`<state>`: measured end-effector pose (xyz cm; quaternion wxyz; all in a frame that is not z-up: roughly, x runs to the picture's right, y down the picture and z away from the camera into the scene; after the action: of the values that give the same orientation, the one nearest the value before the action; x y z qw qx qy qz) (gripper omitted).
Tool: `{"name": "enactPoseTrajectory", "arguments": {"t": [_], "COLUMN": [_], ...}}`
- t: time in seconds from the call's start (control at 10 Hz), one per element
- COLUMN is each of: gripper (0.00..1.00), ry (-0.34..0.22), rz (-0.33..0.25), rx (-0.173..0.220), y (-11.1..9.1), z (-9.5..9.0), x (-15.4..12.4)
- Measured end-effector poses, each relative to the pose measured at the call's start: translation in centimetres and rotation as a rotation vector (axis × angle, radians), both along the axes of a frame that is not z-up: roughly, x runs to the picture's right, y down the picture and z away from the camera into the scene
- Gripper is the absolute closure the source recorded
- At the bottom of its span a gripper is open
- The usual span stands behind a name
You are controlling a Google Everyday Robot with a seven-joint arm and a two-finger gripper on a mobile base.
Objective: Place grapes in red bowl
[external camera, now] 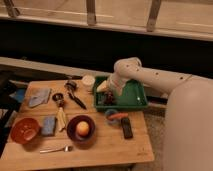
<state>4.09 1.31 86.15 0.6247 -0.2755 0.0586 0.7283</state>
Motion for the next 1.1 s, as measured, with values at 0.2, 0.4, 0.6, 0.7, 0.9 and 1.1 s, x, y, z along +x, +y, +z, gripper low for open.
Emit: {"name": "enactPoseTrajectory", "arguments": {"t": [0.2, 0.4, 0.6, 0.7, 0.9, 1.1], "gripper": [0.2, 0.2, 0.2, 0.2, 0.2, 0.2], "ry": [0.011, 0.039, 0.07, 0.076, 0.078, 0.046], "rz": [0.016, 0.059, 0.093, 0.104, 0.136, 0.139], "rx": [0.0, -0.017, -0.036, -0.045, -0.075, -0.107], "y": [0.0, -0.1, 0.0, 0.2, 1.0, 2.3], "z": [0.4, 2.0, 3.7, 4.2, 5.2, 5.5], "x": [0.2, 2.0, 3.3, 3.6, 4.3, 3.2]}}
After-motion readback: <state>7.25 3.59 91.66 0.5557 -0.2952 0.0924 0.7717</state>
